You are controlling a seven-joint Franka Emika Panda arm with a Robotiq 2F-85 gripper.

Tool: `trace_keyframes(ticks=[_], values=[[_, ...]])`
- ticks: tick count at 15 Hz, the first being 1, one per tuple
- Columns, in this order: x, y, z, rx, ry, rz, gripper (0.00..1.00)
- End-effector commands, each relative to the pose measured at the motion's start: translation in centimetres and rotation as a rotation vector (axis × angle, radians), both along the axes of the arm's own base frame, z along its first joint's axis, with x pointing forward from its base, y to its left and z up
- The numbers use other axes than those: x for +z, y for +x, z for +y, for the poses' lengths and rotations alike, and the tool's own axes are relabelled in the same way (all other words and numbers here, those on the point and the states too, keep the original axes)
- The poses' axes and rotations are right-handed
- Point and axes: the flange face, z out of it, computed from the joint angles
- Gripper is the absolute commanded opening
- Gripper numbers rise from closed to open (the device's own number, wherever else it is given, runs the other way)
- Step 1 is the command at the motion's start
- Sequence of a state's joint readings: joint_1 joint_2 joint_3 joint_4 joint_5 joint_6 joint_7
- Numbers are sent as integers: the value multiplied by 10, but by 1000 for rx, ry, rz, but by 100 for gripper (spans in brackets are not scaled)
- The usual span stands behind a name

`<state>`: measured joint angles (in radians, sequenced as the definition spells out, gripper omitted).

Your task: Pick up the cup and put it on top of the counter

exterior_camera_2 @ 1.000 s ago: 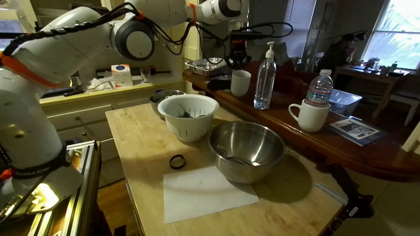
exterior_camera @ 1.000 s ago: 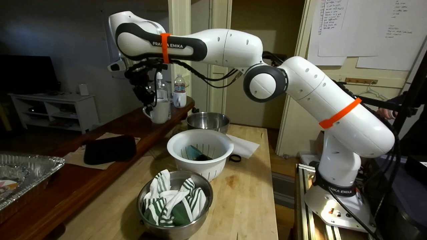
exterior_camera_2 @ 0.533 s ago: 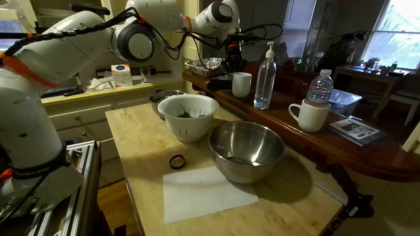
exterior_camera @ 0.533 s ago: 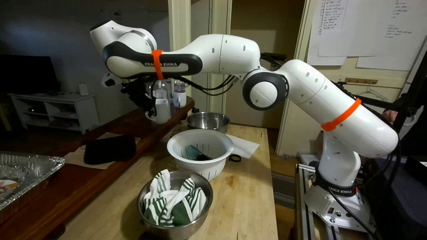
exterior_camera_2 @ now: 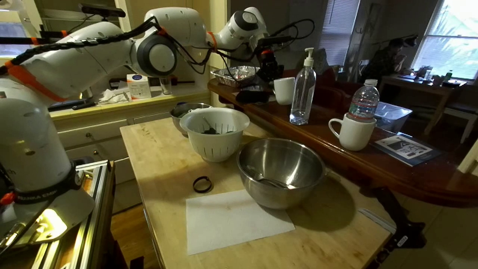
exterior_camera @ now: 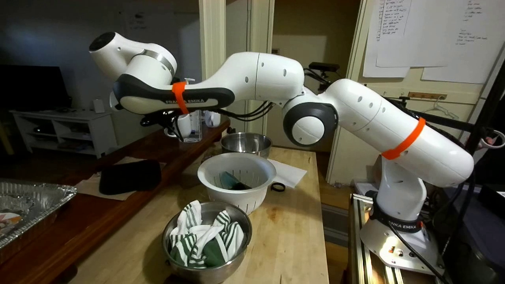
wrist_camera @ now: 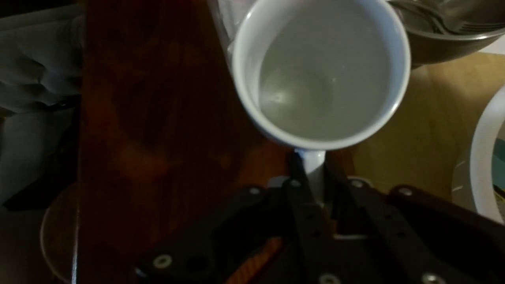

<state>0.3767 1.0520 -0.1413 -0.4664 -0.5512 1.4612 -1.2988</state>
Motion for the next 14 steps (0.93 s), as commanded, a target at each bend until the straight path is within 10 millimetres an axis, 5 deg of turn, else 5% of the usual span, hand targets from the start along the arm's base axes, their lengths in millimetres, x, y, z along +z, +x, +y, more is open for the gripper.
trace_keyframes(ticks=[1, 6, 14], values=[[6, 6, 18, 13, 72, -108, 4], [14, 12, 37, 16, 251, -212, 4], [21, 9, 32, -72, 343, -213, 4]])
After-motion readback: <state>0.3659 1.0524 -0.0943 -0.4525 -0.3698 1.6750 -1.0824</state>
